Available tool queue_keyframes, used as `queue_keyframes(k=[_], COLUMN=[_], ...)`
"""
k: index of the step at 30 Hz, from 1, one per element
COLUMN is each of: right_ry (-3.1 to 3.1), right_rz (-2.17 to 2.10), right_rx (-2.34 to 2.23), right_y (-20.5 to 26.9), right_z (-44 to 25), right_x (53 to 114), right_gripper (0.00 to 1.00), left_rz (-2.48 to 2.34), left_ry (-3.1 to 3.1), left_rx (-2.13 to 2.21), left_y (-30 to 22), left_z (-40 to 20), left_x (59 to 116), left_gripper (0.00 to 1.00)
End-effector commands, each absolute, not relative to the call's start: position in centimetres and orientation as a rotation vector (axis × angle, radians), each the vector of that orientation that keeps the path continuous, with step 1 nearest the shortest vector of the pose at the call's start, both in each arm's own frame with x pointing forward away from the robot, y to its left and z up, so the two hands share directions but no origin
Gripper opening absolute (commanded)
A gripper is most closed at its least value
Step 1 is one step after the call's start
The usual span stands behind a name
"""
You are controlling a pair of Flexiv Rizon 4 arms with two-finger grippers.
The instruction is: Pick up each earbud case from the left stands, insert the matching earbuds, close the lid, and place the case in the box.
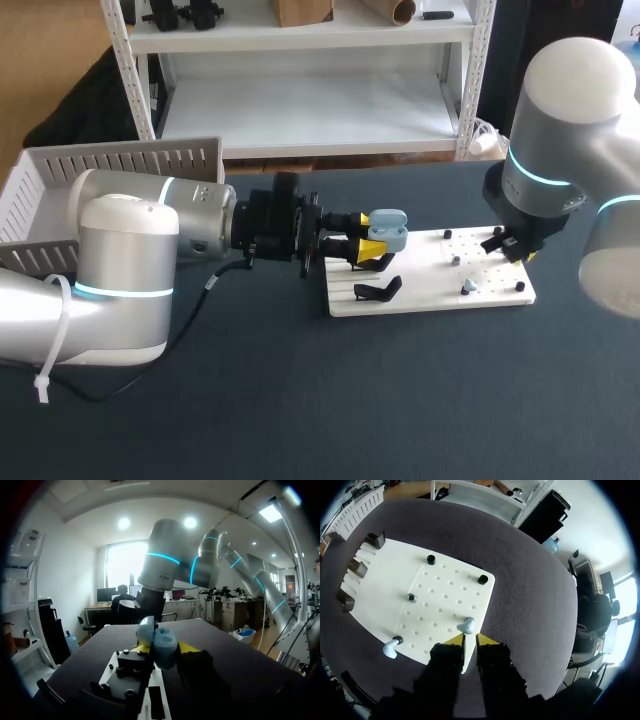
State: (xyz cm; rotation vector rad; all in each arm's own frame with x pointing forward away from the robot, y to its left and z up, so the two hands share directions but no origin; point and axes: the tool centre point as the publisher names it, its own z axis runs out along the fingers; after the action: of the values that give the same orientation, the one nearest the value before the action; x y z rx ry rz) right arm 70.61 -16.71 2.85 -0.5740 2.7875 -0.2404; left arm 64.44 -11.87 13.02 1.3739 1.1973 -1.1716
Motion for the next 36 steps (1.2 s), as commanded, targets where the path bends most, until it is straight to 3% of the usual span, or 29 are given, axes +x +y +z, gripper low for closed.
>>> queue_keyframes(k=[1, 4, 10, 14, 20, 36], right_ry=[2.786, 2.789, 2.765, 2.747, 2.735, 2.714], right_rz=[-0.243, -0.241, -0.24, -0.239, -0.243, -0.282], right_rx=[-0.572, -0.57, -0.567, -0.565, -0.566, -0.527], right_y=[-16.7, -16.6, -16.3, -15.9, -15.6, -15.7], right_z=[2.9, 2.9, 3.0, 3.0, 2.9, 2.5], right_x=[70.4, 70.3, 70.6, 70.9, 71.2, 71.8], right_gripper=[0.69, 0.8, 0.76, 0.7, 0.5, 0.41], left_rz=[-1.176, -1.176, -1.176, -1.176, -1.176, -1.176], left_ry=[1.194, 1.194, 1.194, 1.194, 1.194, 1.194], left_rx=[1.375, 1.375, 1.375, 1.375, 1.375, 1.375], left_y=[-11.9, -11.9, -11.9, -11.9, -11.9, -11.9], left_z=[12.9, 12.9, 12.9, 12.9, 12.9, 12.9], left_x=[64.6, 64.6, 64.6, 64.6, 64.6, 64.6], left_gripper=[0.0, 0.0, 0.0, 0.0, 0.0, 0.0])
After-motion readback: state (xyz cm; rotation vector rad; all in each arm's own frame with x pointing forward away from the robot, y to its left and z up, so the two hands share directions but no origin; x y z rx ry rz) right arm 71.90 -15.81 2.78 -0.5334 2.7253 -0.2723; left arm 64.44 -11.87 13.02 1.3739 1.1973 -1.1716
